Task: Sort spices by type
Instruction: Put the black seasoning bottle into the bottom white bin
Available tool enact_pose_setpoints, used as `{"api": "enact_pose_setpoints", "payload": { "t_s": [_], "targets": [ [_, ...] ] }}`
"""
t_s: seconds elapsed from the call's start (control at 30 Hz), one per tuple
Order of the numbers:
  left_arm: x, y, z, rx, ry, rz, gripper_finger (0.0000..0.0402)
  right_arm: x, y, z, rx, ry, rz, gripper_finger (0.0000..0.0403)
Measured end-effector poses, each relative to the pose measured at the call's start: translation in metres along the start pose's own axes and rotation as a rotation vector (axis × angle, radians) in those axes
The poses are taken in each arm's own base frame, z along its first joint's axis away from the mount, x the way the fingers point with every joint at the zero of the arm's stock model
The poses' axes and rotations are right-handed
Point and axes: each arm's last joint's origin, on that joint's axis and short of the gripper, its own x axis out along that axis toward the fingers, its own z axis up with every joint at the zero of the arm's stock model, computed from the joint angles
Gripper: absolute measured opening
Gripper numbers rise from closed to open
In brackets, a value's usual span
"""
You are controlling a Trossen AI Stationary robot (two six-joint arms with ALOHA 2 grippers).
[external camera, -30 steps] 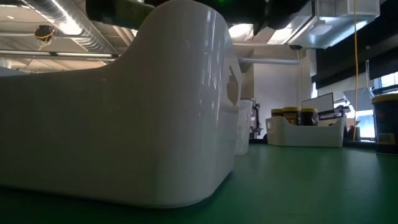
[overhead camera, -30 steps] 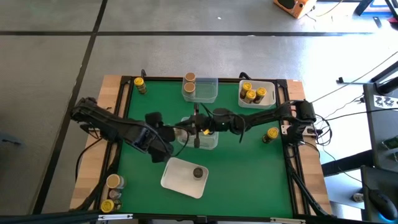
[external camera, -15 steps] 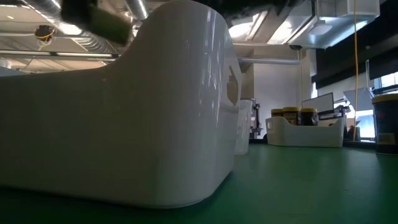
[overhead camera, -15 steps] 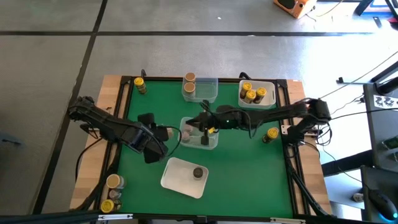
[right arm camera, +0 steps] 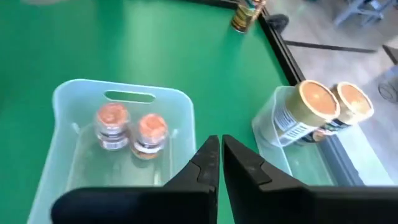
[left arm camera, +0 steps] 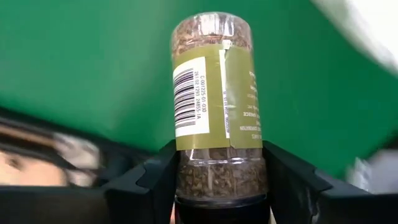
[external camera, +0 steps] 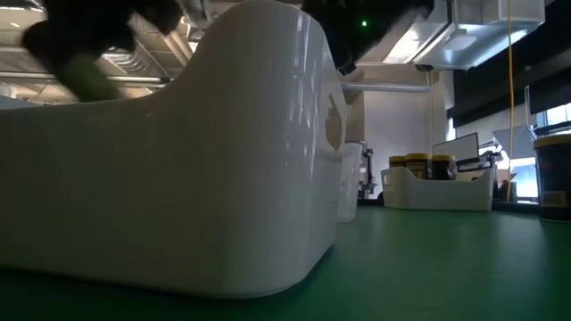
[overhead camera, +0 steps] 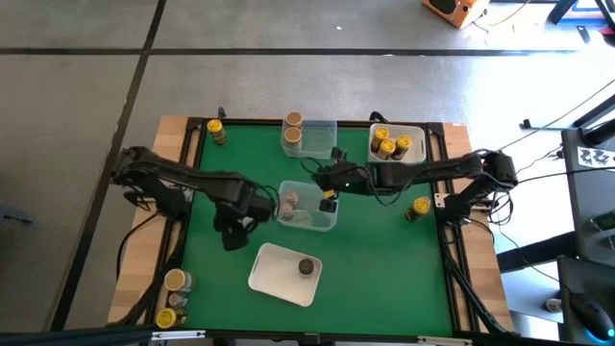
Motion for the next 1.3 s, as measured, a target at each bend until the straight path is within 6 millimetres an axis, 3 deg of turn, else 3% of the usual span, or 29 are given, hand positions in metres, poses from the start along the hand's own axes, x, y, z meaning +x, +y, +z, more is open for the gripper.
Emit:
{"api": "enact_pose_setpoints", "payload": {
  "t_s": [0.23, 0.37, 0.53, 0.8, 0.97, 1.3],
  "targets": [
    [0.051, 0.021, -0.001, -0.187, 0.372, -0.21, 0.0191, 0.002, -0.007, -0.001, 0.043, 0.01, -0.016, 0.0021],
    [0.076, 0.033, 0.0, -0.253, 0.44, -0.249, 0.0198, 0.002, -0.007, -0.001, 0.043, 0.01, -0.016, 0.0021],
    [0.094, 0.044, -0.001, -0.297, 0.488, -0.302, 0.0201, 0.002, -0.007, -0.001, 0.043, 0.009, -0.016, 0.0021],
    [0.118, 0.057, 0.005, -0.319, 0.442, -0.376, 0.0202, 0.002, -0.007, 0.0, 0.046, -0.001, -0.017, 0.0021],
    [0.122, 0.063, 0.006, -0.342, 0.441, -0.388, 0.0204, 0.002, -0.007, 0.001, 0.05, -0.015, -0.018, 0.0021],
    [0.121, 0.072, 0.014, -0.385, 0.395, -0.414, 0.0266, 0.002, -0.007, 0.002, 0.052, -0.019, -0.019, 0.0021]
  ]
}}
